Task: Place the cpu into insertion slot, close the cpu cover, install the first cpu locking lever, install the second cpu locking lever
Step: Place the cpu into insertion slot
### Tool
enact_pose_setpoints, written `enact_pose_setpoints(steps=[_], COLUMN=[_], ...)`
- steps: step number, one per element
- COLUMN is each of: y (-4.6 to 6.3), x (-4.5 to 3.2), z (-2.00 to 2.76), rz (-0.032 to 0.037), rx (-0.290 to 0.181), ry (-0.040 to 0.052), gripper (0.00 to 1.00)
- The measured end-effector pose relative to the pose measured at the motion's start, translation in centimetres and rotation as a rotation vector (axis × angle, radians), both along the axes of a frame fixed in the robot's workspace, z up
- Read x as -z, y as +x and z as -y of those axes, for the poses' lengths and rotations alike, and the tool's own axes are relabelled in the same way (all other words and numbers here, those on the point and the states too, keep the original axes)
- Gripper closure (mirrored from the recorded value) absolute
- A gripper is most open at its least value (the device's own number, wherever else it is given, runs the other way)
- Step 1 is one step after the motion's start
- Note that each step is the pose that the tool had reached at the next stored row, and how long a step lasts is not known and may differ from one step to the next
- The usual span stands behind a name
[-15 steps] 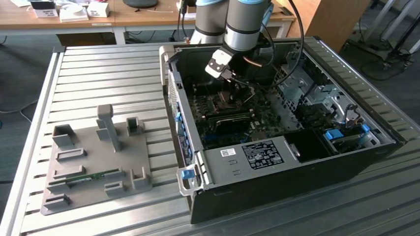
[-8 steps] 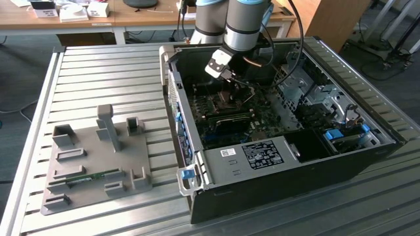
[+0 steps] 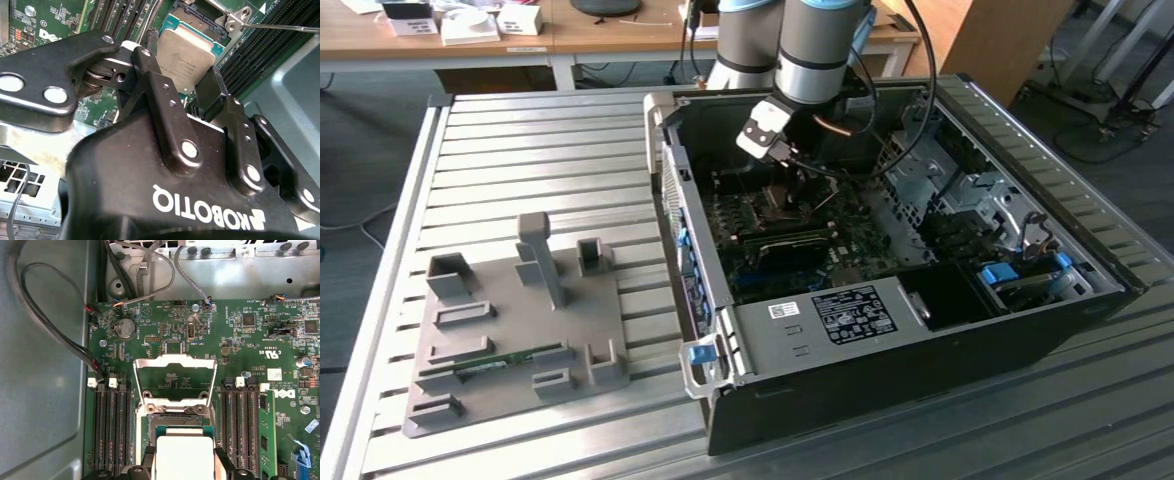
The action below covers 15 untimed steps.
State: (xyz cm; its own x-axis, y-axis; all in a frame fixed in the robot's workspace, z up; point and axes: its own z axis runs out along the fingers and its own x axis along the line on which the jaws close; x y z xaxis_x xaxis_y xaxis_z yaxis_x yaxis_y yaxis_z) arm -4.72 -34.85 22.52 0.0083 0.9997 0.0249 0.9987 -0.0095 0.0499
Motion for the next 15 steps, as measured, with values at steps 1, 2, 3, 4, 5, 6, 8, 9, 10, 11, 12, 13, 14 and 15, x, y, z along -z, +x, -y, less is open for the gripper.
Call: enact_pose_setpoints(steps=[1,2,3,4,5,6,8,9,10,11,12,13,14,15], y=[0.0,0.0,0.0,0.0,0.0,0.0,0.0,0.0,0.0,0.0,0.0,0.0,0.01,0.01], x=[0.01,0.02,0.02,0.02,0.02,0.03,0.03,0.02,0.03,0.02,0.03,0.03,0.04,0.03], z=[0.0,-0.01,-0.01,-0.01,-0.01,-0.01,-0.01,-0.01,-0.01,-0.01,-0.01,-0.01,-0.01,-0.01], rz=[0.0,0.0,0.0,0.0,0.0,0.0001,-0.0004,-0.0006,-0.0007,-0.0008,-0.0008,-0.0018,-0.0049,-0.0079], rx=[0.0,0.0,0.0,0.0,0.0,0.0,0.0,0.0,0.0,0.0,0.0,0.0,0.0,0.0], ry=[0.0,0.0001,0.0,0.0001,0.0,0.0001,0.0001,0.0,0.0001,0.0,0.0001,0.0001,0.0003,0.0002], gripper=[0.46,0.46,0.46,0.46,0.46,0.46,0.46,0.46,0.46,0.46,0.46,0.46,0.46,0.46])
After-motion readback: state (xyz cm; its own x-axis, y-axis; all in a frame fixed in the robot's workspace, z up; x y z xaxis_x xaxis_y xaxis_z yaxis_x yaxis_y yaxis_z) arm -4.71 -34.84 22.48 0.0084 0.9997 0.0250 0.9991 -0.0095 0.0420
